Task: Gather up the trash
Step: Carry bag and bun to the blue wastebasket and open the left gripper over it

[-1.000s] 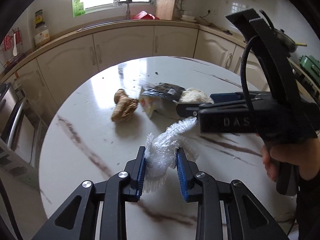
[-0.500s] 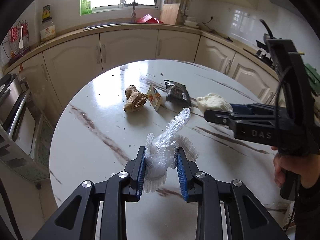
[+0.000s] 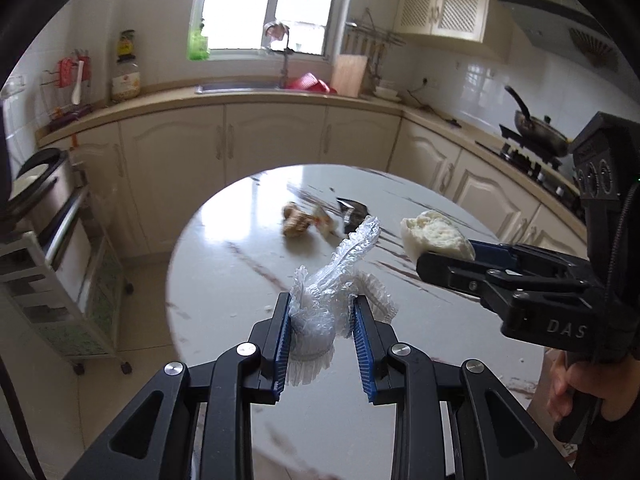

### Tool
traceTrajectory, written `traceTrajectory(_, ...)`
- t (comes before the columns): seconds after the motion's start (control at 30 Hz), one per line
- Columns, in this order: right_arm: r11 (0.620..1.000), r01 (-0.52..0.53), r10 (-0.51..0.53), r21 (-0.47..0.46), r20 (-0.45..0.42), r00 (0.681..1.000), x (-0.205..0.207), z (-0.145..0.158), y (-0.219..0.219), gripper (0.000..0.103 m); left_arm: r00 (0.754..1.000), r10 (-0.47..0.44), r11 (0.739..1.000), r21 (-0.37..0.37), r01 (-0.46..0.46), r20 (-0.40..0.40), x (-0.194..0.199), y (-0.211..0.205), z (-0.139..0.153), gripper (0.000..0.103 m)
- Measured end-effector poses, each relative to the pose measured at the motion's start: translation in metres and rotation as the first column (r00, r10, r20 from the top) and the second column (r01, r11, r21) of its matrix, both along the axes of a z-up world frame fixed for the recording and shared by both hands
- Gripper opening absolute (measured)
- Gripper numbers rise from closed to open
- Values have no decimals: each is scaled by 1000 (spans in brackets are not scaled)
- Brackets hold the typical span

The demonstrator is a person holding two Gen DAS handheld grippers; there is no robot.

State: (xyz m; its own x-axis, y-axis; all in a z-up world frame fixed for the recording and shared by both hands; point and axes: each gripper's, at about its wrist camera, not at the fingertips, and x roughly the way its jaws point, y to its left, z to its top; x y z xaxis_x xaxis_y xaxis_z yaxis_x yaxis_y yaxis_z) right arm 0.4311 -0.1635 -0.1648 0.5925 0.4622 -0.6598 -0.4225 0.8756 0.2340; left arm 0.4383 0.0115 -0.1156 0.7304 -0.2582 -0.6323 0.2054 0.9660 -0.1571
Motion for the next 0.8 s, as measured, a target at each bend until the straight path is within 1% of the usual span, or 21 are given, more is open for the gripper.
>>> traceTrajectory(0.1, 999, -45, 44, 13, 27, 999, -17, 7, 37, 51, 998, 58, 998, 29, -59, 17, -31, 32, 1, 25)
traceTrajectory(0.23, 991, -128, 127, 30, 36, 991, -34, 7, 96, 51, 989, 148, 989, 17, -148, 15, -72, 90, -4, 25)
traceTrajectory(0.27, 987, -160, 159, 34, 29, 987, -37, 5, 117, 51, 982, 186, 982, 18, -186, 9, -84, 110, -7, 25)
traceTrajectory(0.3, 984, -173, 172, 41, 25, 985, -41, 2, 125, 51, 978, 210, 978, 20, -210, 5, -94, 123, -9, 25)
traceTrajectory(0.37, 974, -220, 219, 47, 16, 976, -50, -6, 158, 51, 963, 269, 963, 21, -268, -15, -117, 157, -19, 25)
traceTrajectory(0.43, 962, -264, 265, 62, -8, 964, -55, -18, 190, 51, 948, 314, 950, 10, -314, -46, -134, 185, -31, 25)
traceTrajectory(0.5, 951, -303, 305, 65, -30, 952, -60, -32, 219, 51, 929, 363, 932, 13, -363, -79, -151, 211, -45, 25)
traceTrajectory(0.6, 936, -347, 351, 64, -82, 933, -63, -60, 257, 51, 897, 417, 907, 8, -421, -149, -170, 249, -75, 25)
traceTrajectory(0.63, 933, -354, 358, 60, -91, 929, -63, -67, 265, 51, 889, 426, 902, 6, -431, -171, -172, 257, -83, 25)
traceTrajectory(0.73, 926, -376, 376, 33, -154, 914, -61, -106, 298, 51, 855, 453, 885, 7, -466, -251, -178, 279, -118, 25)
traceTrajectory(0.8, 928, -372, 367, 14, -191, 910, -58, -128, 311, 51, 833, 467, 874, 13, -486, -297, -172, 293, -138, 25)
